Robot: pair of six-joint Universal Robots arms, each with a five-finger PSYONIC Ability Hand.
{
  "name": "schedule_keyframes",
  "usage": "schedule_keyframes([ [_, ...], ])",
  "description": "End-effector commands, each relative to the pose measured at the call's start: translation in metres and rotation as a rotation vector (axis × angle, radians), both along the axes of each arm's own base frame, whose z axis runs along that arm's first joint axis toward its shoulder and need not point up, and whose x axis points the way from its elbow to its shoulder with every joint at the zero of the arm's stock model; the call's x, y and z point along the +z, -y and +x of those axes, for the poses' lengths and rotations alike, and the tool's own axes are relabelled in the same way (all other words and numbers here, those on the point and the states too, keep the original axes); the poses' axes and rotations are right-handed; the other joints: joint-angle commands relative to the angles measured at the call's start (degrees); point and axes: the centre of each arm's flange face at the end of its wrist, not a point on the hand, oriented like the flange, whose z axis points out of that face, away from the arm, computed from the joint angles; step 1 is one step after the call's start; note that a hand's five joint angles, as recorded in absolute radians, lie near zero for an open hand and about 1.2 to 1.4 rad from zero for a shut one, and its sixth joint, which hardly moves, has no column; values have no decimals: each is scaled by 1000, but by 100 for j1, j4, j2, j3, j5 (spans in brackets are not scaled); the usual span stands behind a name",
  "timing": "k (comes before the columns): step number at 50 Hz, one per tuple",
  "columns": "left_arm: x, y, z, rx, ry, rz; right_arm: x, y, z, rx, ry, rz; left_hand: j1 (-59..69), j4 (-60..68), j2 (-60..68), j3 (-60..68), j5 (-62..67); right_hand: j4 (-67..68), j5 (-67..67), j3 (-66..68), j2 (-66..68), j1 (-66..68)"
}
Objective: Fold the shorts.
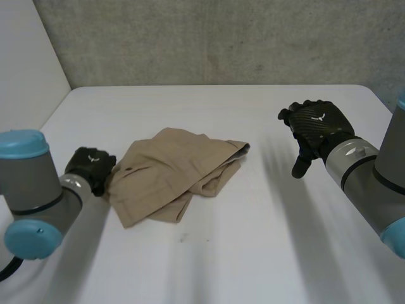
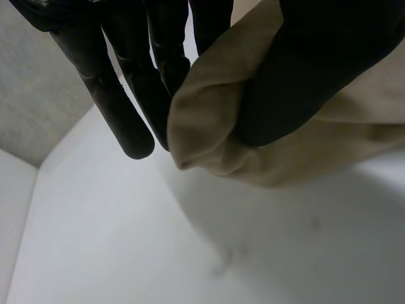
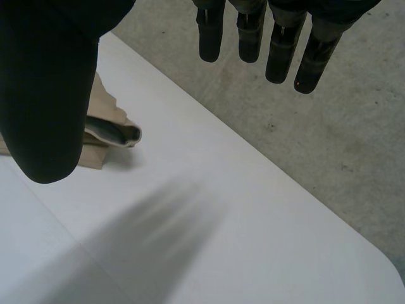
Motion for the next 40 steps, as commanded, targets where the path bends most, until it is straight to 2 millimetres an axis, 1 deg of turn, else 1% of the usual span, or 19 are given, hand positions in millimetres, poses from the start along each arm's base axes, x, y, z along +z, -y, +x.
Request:
schedule_keyframes([
  [1,74,-18,-61,-129,-208,-172,3,2,-2,-9,4,-8,1798,1443,1443,1473,1615,-261,-310,-174,-197,-68],
  [3,128,-35,-86,-188,-391,-269,8,3,-2,-13,13,-22,1798,1443,1443,1473,1615,-261,-310,-174,-197,-68],
  [6,152,-38,-100,-208,-516,-291,11,5,-2,-18,19,-31,1798,1443,1443,1473,1615,-261,-310,-174,-197,-68],
  [7,155,-48,-117,-255,-551,-281,12,8,-4,-26,21,-37,1798,1443,1443,1473,1615,-261,-310,-174,-197,-68],
  [10,141,-68,-148,-339,-546,-230,15,13,-9,-47,22,-45,1798,1443,1443,1473,1615,-261,-310,-174,-197,-68],
  [11,123,-78,-164,-377,-522,-179,18,16,-12,-58,27,-53,1798,1443,1443,1473,1615,-261,-310,-174,-197,-68],
  [16,77,-88,-178,-402,-429,-64,25,22,-21,-90,34,-73,1767,1412,1412,1442,1584,-261,-310,-174,-197,-68],
  [17,64,-91,-180,-411,-403,-30,25,22,-21,-90,35,-73,151,-204,-204,-174,-32,-261,-310,-174,-197,-68],
  [18,63,-91,-180,-411,-403,-30,26,23,-23,-96,35,-76,135,-220,-220,-190,-48,-261,-310,-174,-197,-68],
  [19,51,-101,-187,-438,-379,-1,26,25,-25,-104,36,-77,-1997,-2352,-2352,-2322,-2180,-261,-310,-174,-197,-68],
  [20,50,-105,-189,-446,-375,0,27,25,-26,-107,36,-79,-2301,-2656,-2656,-2626,-2484,-261,-310,-174,-197,-68],
  [25,57,-105,-187,-441,-378,-18,27,29,-30,-123,43,-73,-2758,-3113,-3113,-3083,-2942,-261,-310,-174,-197,-68],
  [26,82,-106,-181,-432,-412,-63,26,28,-30,-123,44,-71,-3091,-3447,-3447,-3416,-3275,-261,-310,-174,-197,-68],
  [27,82,-106,-181,-432,-412,-63,26,27,-30,-121,46,-63,-3095,-3450,-3450,-3420,-3278,-261,-310,-174,-197,-68],
  [29,98,-106,-171,-406,-429,-92,24,25,-30,-123,50,-45,-3245,-3600,-3600,-3570,-3428,-261,-310,-174,-197,-68],
  [32,104,-101,-160,-370,-431,-103,21,21,-30,-130,76,11,-3297,-3652,-3652,-3622,-3480,-261,-310,-174,-197,-68],
  [34,111,-97,-142,-300,-444,-112,14,13,-32,-151,146,116,-3297,-3652,-3652,-3622,-3480,-261,-310,-174,-197,-68],
  [38,112,-103,-131,-247,-479,-85,6,7,-32,-178,248,214,-3297,-3652,-3652,-3622,-3480,-261,-310,-174,-197,-68],
  [40,107,-111,-116,-160,-517,-32,-6,1,-32,-181,327,300,-3297,-3652,-3652,-3622,-3480,-261,-310,-174,-197,-68],
])
